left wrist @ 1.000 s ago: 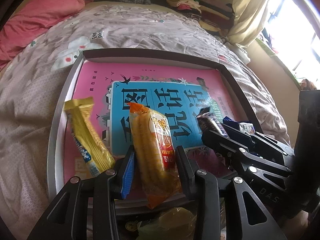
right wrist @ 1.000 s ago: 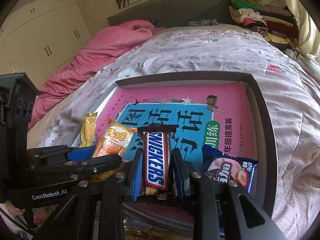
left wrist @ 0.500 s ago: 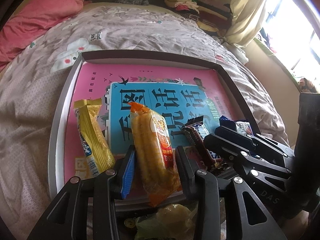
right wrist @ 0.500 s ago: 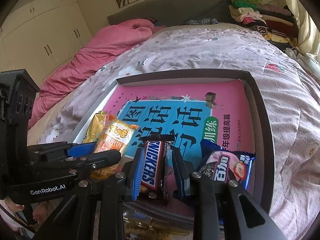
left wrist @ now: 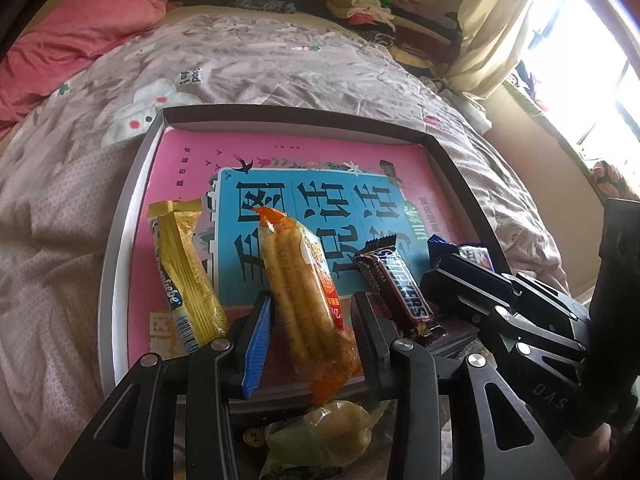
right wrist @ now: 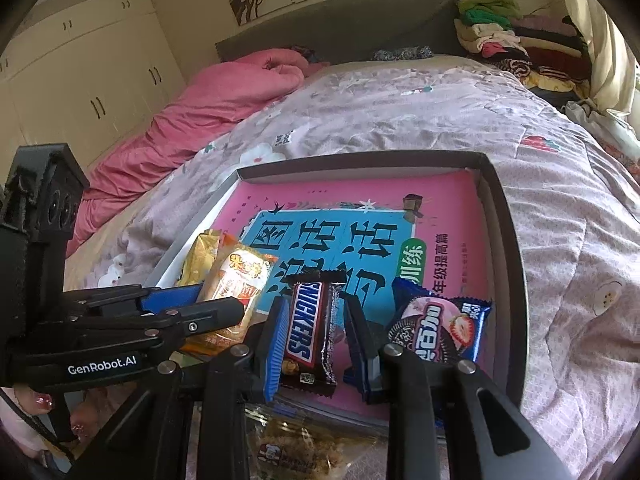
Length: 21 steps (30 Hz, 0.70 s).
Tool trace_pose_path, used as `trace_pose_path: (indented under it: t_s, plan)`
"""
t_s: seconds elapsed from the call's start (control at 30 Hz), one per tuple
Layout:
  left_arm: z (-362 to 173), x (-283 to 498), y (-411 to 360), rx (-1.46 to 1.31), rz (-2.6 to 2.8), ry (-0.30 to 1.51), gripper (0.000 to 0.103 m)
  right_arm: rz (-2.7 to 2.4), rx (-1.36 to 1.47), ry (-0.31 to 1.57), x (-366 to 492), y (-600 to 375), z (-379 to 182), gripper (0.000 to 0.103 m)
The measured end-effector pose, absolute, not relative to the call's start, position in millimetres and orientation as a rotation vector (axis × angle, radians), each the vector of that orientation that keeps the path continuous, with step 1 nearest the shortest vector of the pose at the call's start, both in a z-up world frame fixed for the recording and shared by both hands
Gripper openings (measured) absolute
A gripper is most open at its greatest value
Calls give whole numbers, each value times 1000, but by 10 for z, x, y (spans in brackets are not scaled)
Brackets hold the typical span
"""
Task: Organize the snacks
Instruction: 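Open the right tool to release the Snickers bar while the left tool releases the yellow bag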
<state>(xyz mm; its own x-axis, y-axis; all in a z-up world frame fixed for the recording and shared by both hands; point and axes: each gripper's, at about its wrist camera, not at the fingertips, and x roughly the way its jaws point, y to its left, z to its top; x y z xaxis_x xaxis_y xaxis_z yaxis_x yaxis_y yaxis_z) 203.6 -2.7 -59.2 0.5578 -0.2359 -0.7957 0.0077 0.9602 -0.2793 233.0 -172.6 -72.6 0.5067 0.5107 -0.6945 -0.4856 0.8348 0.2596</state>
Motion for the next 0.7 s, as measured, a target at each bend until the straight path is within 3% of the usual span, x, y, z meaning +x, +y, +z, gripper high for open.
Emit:
trace_pose_path:
  t_s: [0.33,0.7]
  plan:
    - [-522,1995,12,-276,-160,955,55,598,49,825,2306,-1772,-670,30]
    - [-377,1922,18,-274,-173,922,69,582,52,768,2246,-1808,-562,42]
